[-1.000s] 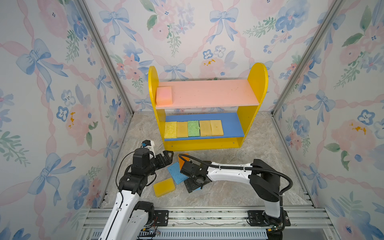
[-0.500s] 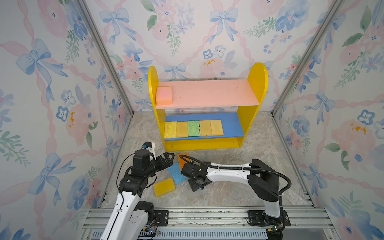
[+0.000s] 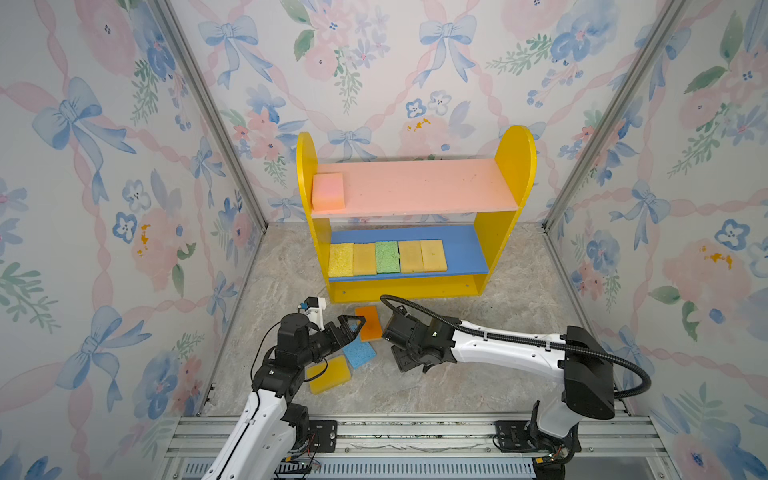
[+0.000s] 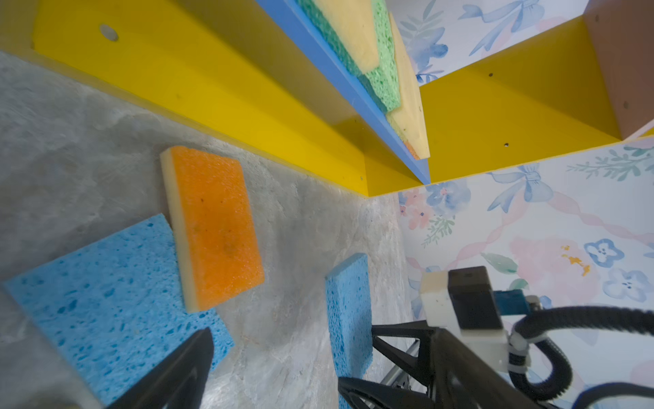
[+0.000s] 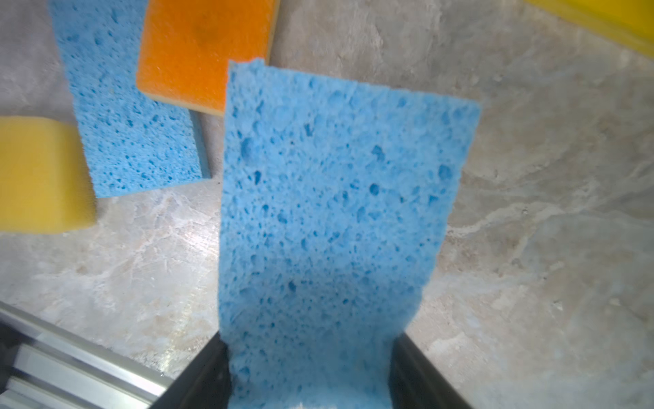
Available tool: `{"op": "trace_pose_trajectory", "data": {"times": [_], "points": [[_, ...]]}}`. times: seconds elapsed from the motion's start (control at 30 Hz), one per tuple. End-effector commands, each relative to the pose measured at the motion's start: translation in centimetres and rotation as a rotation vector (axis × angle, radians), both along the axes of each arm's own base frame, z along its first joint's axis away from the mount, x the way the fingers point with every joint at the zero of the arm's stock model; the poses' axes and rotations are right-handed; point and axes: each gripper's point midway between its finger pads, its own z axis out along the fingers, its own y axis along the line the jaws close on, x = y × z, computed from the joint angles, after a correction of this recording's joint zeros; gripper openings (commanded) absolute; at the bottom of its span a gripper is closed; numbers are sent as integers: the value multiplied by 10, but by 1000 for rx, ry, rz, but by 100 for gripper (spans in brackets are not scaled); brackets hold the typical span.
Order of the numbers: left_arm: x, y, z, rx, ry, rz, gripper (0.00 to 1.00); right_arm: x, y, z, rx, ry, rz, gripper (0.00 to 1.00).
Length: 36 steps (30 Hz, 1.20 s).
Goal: Place and organize the cleaning sponges onto the shelf
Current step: 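Lower the right gripper to the blue sponge on the floor and grasp it, then lift the blue sponge toward the left gripper while the left gripper approaches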
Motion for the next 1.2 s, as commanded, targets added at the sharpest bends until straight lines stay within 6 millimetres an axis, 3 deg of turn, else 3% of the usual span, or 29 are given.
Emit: {"op": "trace_pose_trajectory", "data": {"times": [0.0, 0.23, 0.33, 0.5, 0.6, 0.67, 0.83, 1.0, 1.17], "points": [[2, -24, 28, -126, -75, -40, 98, 5, -2, 20, 26, -41, 17, 66], [0, -52, 25, -143, -65, -96, 97, 0, 15, 46, 91, -67, 101, 66], [1, -59, 21, -137, -53, -106, 90, -3, 20, 54, 116, -80, 118, 65], [2, -70, 19, -134, -48, -131, 59, -5, 24, 63, 140, -91, 136, 65], [3, -74, 17, -122, -42, -144, 48, -6, 24, 67, 149, -98, 141, 65], [4, -75, 19, -123, -44, -140, 34, -6, 23, 69, 150, -98, 143, 65], [8, -75, 27, -125, -68, -134, 3, -6, 18, 71, 154, -89, 137, 72], [10, -74, 37, -94, -106, -149, 1, -9, 11, 84, 264, -11, 152, 91], [11, -70, 59, -85, -157, -214, 1, -10, -8, 127, 487, 56, 160, 100]]}}
